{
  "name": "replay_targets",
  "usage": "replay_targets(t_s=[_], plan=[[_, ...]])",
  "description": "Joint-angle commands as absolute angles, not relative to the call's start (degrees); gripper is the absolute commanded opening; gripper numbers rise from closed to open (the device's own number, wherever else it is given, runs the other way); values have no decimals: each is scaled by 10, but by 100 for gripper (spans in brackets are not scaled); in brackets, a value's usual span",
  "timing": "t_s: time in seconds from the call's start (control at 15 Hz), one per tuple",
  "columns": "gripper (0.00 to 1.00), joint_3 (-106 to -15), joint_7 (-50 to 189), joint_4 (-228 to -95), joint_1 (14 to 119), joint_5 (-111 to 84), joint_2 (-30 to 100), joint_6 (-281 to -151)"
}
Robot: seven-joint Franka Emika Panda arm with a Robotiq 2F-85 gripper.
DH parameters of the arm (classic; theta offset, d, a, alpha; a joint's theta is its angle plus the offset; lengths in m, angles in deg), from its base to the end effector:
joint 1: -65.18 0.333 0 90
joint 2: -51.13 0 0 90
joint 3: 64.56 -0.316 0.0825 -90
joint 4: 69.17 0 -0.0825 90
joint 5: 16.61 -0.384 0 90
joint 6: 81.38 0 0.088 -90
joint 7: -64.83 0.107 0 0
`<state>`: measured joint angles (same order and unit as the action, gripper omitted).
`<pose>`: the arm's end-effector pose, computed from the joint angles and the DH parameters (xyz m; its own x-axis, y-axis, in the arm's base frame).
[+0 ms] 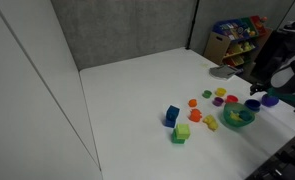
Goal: Place the dark blue cup in the light blue cup
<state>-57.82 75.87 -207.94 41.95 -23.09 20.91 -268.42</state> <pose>0.4270 -0.2639 0.1313 0.6541 -0.6860 0.3187 -0.7177 -0.6959 -0.0246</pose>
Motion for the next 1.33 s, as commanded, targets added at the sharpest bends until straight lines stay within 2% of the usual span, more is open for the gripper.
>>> replay_targets(t_s=[0.0,0.53,1.27], plan=[[100,-628,746,-2069,387,-237,229,-2662],[100,-741,729,-2035,298,-242,182,-2629],[100,-719,705,-2017,256,-250,153,-2591]])
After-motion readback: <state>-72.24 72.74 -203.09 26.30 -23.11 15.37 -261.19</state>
